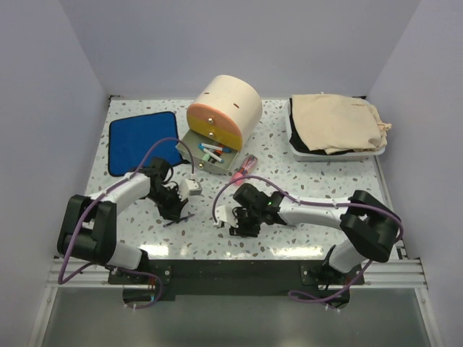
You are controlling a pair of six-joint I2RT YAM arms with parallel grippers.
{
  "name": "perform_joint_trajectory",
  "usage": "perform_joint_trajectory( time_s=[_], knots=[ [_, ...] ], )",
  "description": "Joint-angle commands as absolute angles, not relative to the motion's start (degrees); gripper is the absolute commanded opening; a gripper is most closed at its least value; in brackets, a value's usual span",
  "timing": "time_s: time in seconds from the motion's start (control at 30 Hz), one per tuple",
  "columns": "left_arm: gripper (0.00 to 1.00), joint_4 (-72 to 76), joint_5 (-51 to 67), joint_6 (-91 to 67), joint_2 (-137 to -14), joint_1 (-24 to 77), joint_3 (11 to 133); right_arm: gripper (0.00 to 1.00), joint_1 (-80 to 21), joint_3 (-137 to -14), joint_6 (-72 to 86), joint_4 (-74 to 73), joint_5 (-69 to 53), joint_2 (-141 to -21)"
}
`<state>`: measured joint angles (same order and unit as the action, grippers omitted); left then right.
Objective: Sort the stationery into containers
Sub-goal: Pick up the pen from the center of the board, then close the pen cap on the pen.
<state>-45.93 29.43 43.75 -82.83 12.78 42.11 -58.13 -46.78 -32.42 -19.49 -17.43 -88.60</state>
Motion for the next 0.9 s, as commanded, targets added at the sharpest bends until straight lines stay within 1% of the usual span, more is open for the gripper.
perform_joint_trajectory(
  time_s=[0.0, 0.53, 0.87],
  knots=[
    [0.0, -46.6, 31.6, 46.1, -82.9, 11.5, 44.7, 0.38, -59.4, -49.9, -30.1, -18.1, -14.2, -90.5],
    [0.0, -47.7, 32.3, 48.8, -84.2, 10.1, 46.0, 0.37, -60.7, -47.9, -30.7, -22.9, -8.3, -90.0],
    [0.0, -48.6, 32.2, 49.3, -84.6, 9.6, 46.5, 0.4, -60.7, -46.2, -28.4, -23.2, -8.6, -89.2]
  ],
)
